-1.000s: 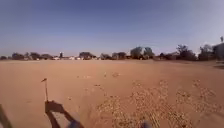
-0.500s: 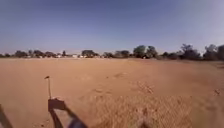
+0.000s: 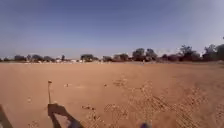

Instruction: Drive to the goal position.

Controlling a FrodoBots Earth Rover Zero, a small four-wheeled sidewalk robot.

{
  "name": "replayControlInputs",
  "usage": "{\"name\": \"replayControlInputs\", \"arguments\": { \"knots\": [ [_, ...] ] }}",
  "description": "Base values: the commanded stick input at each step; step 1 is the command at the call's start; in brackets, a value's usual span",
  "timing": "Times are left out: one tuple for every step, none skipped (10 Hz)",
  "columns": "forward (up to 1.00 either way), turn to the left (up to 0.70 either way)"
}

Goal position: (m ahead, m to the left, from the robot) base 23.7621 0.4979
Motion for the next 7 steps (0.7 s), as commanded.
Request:
{"name": "replayControlInputs", "arguments": {
  "knots": [
    [1.00, 0.00],
    [1.00, 0.00],
    [1.00, 0.00],
    [1.00, 0.00],
    [1.00, 0.00],
    [1.00, 0.00],
    [1.00, 0.00]
  ]
}}
